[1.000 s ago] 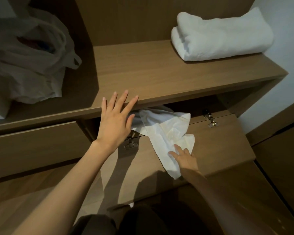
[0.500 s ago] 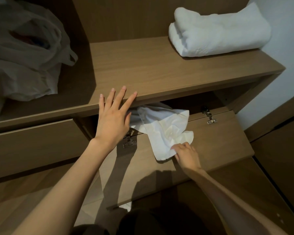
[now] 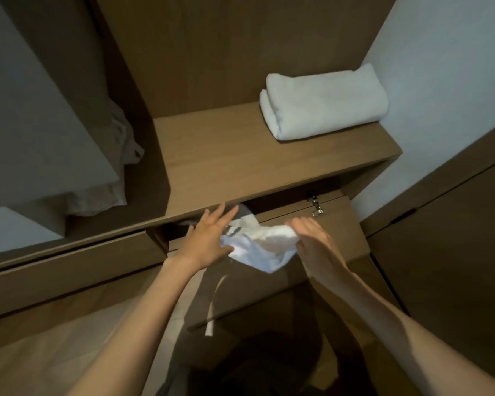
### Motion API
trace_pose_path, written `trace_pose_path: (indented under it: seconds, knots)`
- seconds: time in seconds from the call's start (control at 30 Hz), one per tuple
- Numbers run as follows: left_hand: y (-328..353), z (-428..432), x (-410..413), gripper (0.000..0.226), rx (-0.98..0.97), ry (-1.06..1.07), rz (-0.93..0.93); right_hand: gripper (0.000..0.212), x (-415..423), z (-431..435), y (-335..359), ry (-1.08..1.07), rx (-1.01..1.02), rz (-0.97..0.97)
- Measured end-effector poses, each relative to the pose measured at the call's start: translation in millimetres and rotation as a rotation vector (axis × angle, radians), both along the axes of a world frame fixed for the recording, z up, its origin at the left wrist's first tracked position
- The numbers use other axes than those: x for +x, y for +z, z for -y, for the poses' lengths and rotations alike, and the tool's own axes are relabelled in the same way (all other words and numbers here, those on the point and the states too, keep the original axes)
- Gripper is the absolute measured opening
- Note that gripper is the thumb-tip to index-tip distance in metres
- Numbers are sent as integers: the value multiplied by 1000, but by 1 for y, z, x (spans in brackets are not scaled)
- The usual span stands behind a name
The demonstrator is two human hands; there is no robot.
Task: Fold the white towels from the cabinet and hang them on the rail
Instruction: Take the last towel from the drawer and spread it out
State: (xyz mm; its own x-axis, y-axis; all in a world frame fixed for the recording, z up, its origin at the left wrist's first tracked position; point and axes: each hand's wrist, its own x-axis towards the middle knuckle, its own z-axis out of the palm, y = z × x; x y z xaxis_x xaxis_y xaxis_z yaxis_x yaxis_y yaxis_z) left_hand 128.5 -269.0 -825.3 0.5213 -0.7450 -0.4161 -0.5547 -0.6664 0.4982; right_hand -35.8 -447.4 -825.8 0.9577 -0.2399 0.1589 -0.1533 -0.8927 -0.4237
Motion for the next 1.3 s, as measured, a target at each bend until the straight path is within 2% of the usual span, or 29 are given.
trace_pose_path:
  seconds: [0.1,0.2,0.3,0.37,0.47,0.6,0.73,0.8,0.9,1.03,1.2,1.3]
  knots:
    - [59,-1,-20,89,-80,-41,-63,25,5,-6,86,-3,22,64]
    - [133,-3,-32,86,-307,22,-103,40,12,-12,188,-33,138,106]
    - [227,0,-32,81,-508,128,-189,35,16,-11,288,-35,152,173]
    - [292,0,-30,81,-587,166,-161,34,18,-8,351,-28,192,216]
    - [381,-4,-30,76,-606,118,-59,28,20,-13,448,13,223,263]
    - [479,-15,-37,55,-611,110,12,22,17,-20,565,86,198,349]
    - [536,-32,-48,46,-619,114,33,18,9,-29,654,99,165,475]
    - [554,-41,-56,37,-613,127,23,19,2,-35,688,117,158,548]
    - [565,-51,-71,14,-589,204,90,18,-7,-40,721,140,176,638]
    - [562,-66,-77,20,-554,410,142,19,-17,-40,740,137,135,676]
    - [585,-112,-67,20,-714,750,145,14,-20,-25,737,75,126,624]
    - [619,-145,-58,25,-792,899,284,24,-13,-21,727,37,194,611]
